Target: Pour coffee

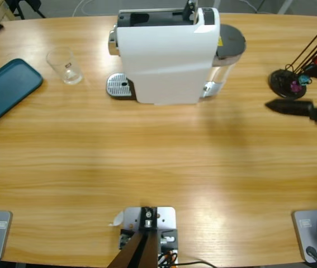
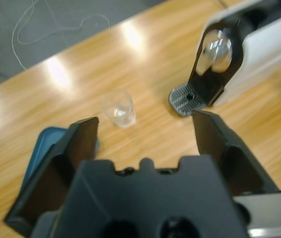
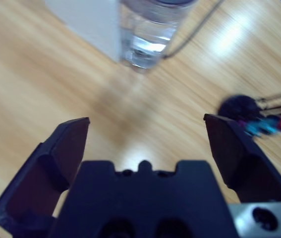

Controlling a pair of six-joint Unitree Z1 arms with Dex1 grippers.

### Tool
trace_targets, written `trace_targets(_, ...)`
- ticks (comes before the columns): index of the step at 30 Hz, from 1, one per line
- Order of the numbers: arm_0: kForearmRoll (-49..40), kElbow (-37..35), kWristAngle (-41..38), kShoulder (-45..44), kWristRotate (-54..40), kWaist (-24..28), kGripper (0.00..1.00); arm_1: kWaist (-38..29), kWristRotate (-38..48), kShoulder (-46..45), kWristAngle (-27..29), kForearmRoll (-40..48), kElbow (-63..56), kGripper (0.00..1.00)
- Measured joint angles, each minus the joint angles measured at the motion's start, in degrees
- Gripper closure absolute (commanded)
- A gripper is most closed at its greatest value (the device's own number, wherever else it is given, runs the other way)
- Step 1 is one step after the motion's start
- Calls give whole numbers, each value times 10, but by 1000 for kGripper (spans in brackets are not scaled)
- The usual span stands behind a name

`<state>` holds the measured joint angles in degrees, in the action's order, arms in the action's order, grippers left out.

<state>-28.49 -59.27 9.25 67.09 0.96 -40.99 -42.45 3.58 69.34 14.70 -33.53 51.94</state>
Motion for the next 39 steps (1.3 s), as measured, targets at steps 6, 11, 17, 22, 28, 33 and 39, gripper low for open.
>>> trace_targets(6,31,75,11,-30,0,-9,52,121,141,-3,42,12,37,88)
trace_targets(11,31,82,11,-26,17,-10,64,185,125,-13,-17,30,19,280)
trace_targets(17,32,119,11,-28,37,-29,65,269,122,-66,-19,40,-45,276)
trace_targets(22,33,129,11,-28,38,-36,69,291,121,-71,-21,81,-76,279)
trace_targets(28,38,135,11,-29,40,-43,69,293,115,-39,-33,153,-97,280)
trace_targets(33,44,139,11,-29,41,-45,69,299,114,-5,-33,189,-113,280)
trace_targets(39,48,142,11,-29,41,-45,69,315,114,21,-33,214,-117,308)
